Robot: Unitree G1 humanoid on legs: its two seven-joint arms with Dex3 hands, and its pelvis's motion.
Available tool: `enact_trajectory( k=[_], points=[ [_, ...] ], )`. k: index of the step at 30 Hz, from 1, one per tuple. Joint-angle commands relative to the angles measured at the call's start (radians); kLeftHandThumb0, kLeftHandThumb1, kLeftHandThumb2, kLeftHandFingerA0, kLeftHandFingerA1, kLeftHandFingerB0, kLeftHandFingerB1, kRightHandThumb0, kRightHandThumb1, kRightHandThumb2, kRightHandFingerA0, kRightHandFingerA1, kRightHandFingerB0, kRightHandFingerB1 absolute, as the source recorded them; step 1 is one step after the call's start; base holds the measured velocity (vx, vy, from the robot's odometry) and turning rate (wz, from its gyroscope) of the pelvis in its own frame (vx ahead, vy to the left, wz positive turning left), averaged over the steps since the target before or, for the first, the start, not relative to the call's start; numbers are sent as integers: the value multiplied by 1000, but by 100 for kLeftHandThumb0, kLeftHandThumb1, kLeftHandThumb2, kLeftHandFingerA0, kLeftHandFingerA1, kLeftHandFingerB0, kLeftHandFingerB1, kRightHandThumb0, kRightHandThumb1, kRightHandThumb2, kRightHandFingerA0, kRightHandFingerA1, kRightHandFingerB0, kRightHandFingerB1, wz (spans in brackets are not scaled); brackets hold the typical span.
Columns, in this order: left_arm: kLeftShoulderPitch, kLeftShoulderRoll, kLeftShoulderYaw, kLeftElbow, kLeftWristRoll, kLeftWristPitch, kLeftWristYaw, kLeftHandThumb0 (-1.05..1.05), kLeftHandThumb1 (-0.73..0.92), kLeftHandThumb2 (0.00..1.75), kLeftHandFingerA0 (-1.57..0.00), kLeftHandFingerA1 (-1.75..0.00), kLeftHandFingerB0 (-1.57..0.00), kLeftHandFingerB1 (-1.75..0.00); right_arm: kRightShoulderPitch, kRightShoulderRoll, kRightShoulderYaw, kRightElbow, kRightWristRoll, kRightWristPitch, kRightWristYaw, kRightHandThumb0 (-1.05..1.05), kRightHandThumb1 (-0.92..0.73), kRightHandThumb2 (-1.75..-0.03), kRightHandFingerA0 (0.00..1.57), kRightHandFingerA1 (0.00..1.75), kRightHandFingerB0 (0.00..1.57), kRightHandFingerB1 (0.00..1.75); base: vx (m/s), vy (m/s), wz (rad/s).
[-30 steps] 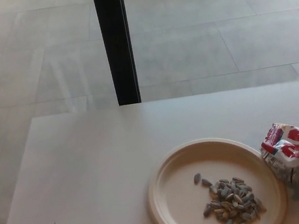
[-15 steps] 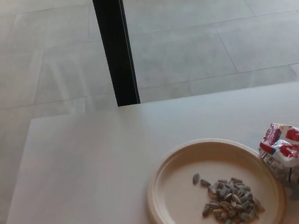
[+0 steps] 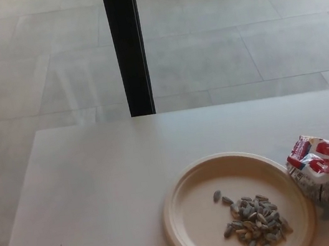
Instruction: The robot uses its right hand to pick up a bag of sunflower seeds kept in the middle of the desk and tilts it over a plate kept next to it to pour out a few seeds and then puts the bag of seeds back on the desk
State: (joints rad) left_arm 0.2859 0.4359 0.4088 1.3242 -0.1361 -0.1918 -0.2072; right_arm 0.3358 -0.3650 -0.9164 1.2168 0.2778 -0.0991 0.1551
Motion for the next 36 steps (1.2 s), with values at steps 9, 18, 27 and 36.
enact_trajectory(
  k=[9,18,27,36],
  points=[
    [7,24,-6,-2,1,25,-13,-85,89,67,-52,-55,-30,-38,-28,-51,113,38,34,-53,67,-63,-67,-60,0,48,0,34,0,0,0],
    [1,27,-4,-4,-6,33,-29,-87,89,67,-46,-52,-30,-35,-14,-59,190,39,19,-93,83,-60,-61,-67,0,34,0,28,0,0,0],
    [-5,37,-75,0,49,17,9,-89,92,69,-51,-54,-34,-37,19,-70,230,58,13,-118,64,-72,-52,-91,0,43,0,30,0,0,0],
    [-3,45,-130,5,79,20,16,-86,77,114,-46,-62,-26,-50,42,-76,252,56,14,-119,109,-76,-49,-89,0,54,4,45,0,0,0]
  ],
)
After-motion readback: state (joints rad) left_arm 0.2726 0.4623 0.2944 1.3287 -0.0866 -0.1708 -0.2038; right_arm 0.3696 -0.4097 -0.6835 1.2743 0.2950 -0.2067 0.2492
